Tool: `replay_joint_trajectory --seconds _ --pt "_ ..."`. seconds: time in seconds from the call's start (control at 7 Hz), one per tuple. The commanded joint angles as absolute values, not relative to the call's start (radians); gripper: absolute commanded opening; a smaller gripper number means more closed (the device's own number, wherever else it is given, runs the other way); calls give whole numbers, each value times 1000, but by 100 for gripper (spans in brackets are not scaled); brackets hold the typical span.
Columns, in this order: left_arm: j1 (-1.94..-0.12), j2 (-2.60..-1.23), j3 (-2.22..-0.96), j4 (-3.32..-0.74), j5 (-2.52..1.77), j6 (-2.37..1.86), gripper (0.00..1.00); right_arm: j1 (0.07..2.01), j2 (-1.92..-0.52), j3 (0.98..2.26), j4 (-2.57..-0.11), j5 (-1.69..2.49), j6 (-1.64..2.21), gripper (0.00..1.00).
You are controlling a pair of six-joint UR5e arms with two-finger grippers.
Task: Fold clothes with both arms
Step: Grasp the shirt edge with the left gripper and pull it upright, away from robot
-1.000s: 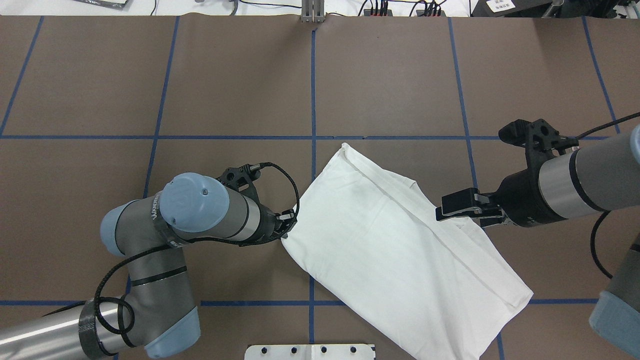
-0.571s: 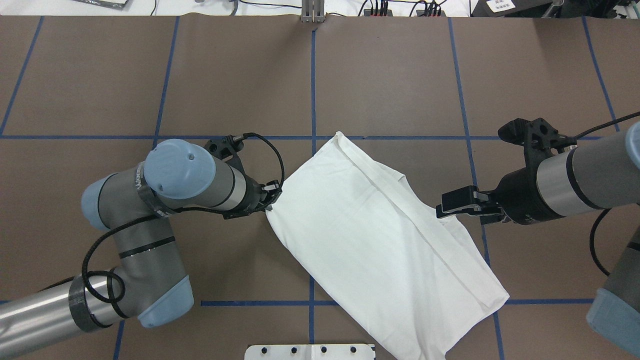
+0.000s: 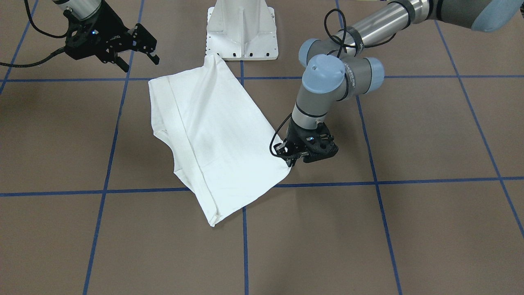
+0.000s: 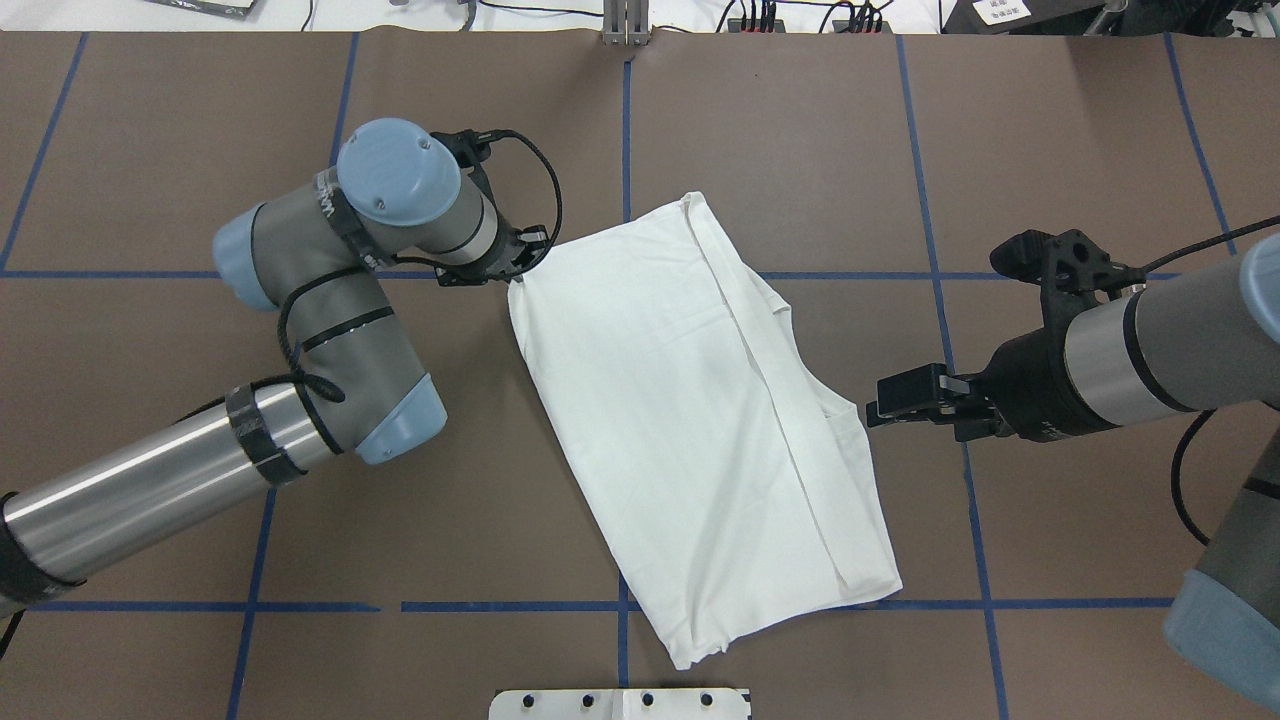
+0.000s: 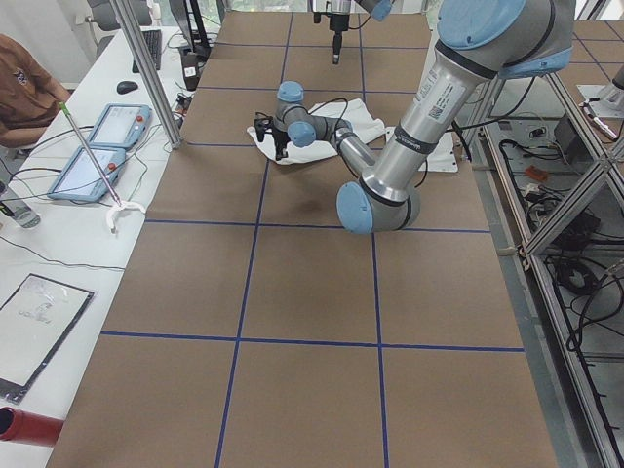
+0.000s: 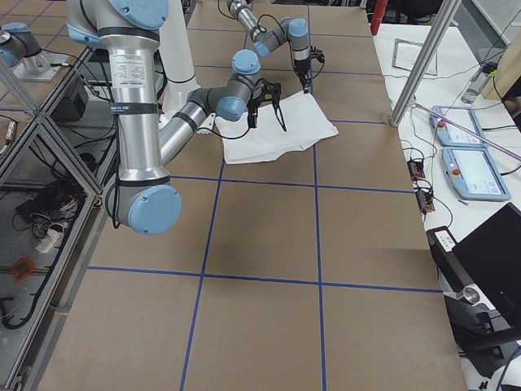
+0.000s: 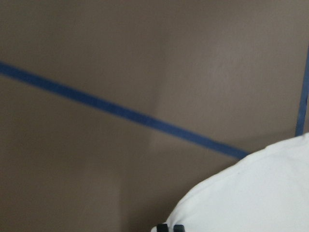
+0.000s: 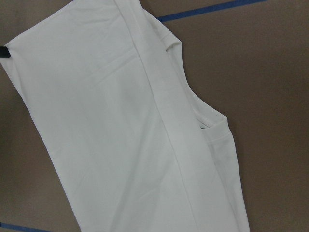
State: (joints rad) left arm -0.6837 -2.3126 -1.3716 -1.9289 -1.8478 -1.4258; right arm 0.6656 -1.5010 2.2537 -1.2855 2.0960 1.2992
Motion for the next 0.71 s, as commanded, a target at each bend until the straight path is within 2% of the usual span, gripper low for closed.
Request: replay_joint_trajectory --seconds 0.0,0.14,0.57 --pt "-761 -2429 -1088 -2120 -1845 -1335 0 664 -1499 2241 -1287 2092 1299 100" --pt "-773 -2489 -966 -2194 -1798 -1287 0 664 -1499 2238 -1287 2092 1299 100" --pt "-769 -2609 -762 -2389 -1702 -1272 0 664 -1500 2229 -1293 2092 1299 100"
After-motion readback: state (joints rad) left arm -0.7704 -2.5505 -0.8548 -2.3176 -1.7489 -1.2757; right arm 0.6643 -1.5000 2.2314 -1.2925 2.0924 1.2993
